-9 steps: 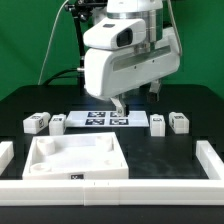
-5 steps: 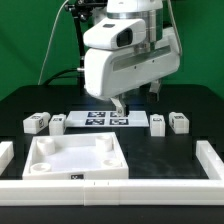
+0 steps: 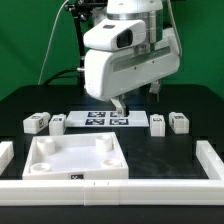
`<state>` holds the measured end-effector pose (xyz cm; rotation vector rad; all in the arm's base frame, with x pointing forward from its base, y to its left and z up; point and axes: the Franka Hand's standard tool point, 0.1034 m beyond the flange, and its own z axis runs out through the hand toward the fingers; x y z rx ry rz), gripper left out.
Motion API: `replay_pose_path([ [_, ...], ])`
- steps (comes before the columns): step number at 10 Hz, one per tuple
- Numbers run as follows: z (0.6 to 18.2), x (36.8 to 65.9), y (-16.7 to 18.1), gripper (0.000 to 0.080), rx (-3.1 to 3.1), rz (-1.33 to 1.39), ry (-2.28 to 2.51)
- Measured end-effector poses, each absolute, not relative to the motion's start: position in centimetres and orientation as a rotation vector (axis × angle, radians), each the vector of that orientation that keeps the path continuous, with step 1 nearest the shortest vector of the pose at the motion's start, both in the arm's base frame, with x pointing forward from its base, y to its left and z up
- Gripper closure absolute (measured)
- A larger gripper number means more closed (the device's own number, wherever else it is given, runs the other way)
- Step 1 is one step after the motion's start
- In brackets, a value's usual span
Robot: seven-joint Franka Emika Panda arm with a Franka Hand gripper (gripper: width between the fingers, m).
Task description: Assemble one leg
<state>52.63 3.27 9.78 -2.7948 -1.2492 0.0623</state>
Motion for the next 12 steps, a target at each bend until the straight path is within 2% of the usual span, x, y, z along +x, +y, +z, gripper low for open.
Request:
replay_pose_path([
  [4, 7.9, 51.8, -1.8, 0.0150, -2.573, -0.044, -1.721],
  [6, 7.1, 51.6, -3.4, 0.0150, -2.564, -0.046, -1.756],
  [10, 7.0, 51.6, -3.3, 0.0150, -2.566, -0.045, -1.752],
  [12, 6.2, 51.2, -3.9, 0.0150, -2.412, -0.070, -2.037],
])
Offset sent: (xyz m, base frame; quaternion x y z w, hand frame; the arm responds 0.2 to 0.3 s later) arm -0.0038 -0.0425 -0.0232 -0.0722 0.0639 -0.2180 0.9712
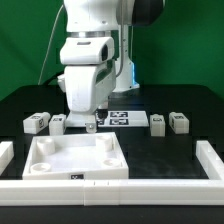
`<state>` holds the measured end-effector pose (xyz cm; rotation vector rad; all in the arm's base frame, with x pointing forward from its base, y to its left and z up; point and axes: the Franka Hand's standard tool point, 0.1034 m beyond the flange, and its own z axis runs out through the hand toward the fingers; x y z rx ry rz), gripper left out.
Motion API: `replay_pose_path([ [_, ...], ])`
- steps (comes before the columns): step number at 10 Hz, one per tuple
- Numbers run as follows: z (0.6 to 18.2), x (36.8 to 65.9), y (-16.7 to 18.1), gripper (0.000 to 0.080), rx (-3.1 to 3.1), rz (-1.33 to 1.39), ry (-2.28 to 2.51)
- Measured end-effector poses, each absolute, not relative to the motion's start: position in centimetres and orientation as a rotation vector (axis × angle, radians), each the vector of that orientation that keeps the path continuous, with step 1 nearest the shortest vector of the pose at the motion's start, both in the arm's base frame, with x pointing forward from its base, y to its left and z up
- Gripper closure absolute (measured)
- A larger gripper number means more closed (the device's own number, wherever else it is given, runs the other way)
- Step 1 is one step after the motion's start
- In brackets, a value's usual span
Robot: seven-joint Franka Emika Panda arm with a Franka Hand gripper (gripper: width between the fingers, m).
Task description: Assemble one leg
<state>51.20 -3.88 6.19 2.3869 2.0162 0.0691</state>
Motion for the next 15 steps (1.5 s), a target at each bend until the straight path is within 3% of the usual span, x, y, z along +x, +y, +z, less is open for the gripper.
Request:
replay_pose_path([
  [4, 4.3, 49.4, -5.6, 0.0150, 2.192, 0.019, 2.178],
  [8, 4.2, 49.4, -5.9, 0.0150, 2.204, 0.016, 2.167],
  [10, 2.2, 48.1, -7.0, 0.0150, 2.133, -0.019, 2.281],
  [15, 1.1, 47.6, -8.0, 0.0150, 2.039, -0.029, 2.389],
])
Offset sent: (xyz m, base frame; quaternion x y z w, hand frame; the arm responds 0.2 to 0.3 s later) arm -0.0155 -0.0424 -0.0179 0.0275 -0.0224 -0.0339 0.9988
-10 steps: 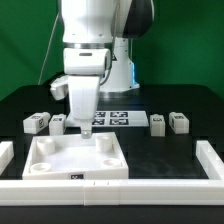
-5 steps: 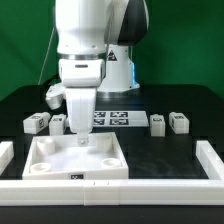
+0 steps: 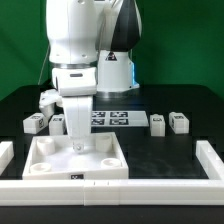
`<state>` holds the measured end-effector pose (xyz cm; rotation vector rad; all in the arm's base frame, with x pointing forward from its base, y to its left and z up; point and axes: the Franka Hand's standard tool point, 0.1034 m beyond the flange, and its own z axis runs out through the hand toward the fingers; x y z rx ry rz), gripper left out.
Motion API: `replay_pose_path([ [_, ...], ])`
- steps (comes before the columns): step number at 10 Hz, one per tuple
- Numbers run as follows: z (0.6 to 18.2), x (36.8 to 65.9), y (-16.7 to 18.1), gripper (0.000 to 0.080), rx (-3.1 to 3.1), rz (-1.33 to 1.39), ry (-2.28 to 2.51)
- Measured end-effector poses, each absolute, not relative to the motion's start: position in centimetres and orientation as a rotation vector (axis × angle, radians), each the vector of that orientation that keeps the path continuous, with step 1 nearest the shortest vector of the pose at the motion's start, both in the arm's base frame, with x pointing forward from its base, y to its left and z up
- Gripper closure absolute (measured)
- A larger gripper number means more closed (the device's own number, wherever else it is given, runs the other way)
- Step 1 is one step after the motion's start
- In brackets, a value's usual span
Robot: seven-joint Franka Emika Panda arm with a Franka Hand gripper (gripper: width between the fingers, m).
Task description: Assemble one leg
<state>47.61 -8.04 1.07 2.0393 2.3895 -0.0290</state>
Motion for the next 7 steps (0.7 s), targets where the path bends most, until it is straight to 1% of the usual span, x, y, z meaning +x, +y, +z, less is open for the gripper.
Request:
replay_pose_path([
  [1, 1.27, 47.76, -7.89, 0.0178, 2.041, -0.026, 2.385],
  [2, 1.28, 47.81, -7.72, 0.0178, 2.053, -0.024, 2.374],
  [3, 1.18, 47.72, -7.82, 0.0357, 2.057, -0.026, 2.373],
  [4, 1.16, 47.70, -7.84, 0.0357, 2.058, -0.026, 2.373],
  [5, 1.14, 47.69, -7.85, 0.0559, 2.058, -0.026, 2.373],
  [6, 1.12, 47.67, -7.85, 0.0699, 2.059, -0.026, 2.373],
  [7, 1.11, 47.67, -7.87, 0.0699, 2.059, -0.027, 2.373],
])
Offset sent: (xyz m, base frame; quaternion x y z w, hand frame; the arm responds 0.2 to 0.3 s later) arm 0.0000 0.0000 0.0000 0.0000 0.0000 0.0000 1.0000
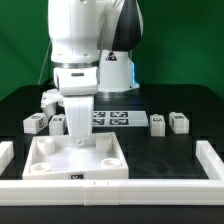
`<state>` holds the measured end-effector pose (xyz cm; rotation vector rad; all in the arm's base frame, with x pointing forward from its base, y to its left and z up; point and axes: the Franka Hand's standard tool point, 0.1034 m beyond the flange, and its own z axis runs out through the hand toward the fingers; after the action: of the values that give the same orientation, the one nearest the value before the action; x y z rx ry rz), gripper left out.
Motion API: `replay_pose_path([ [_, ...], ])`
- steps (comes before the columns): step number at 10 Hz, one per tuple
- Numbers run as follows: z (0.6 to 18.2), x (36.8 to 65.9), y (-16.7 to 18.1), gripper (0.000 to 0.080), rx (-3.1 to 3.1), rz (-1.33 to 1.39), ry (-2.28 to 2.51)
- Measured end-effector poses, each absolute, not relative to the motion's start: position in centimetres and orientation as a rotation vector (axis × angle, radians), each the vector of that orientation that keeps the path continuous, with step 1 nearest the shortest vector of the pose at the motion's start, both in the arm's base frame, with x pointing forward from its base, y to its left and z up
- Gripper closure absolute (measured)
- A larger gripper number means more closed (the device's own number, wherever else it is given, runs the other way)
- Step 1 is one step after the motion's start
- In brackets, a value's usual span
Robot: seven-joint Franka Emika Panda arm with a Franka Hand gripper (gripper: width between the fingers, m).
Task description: Assemble one leg
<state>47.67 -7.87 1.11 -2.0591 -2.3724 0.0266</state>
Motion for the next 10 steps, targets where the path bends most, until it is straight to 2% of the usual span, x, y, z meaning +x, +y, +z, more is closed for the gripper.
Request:
replay_pose_path([
  [1, 1.1, 47.7, -7.9, 0.0742, -2.059, 0.027, -2.372],
  [6, 1.1, 47.6, -7.7, 0.0742, -2.071, 0.025, -2.363],
  [10, 1.1, 48.2, -2.4, 0.0742, -2.186, -0.013, -2.252],
])
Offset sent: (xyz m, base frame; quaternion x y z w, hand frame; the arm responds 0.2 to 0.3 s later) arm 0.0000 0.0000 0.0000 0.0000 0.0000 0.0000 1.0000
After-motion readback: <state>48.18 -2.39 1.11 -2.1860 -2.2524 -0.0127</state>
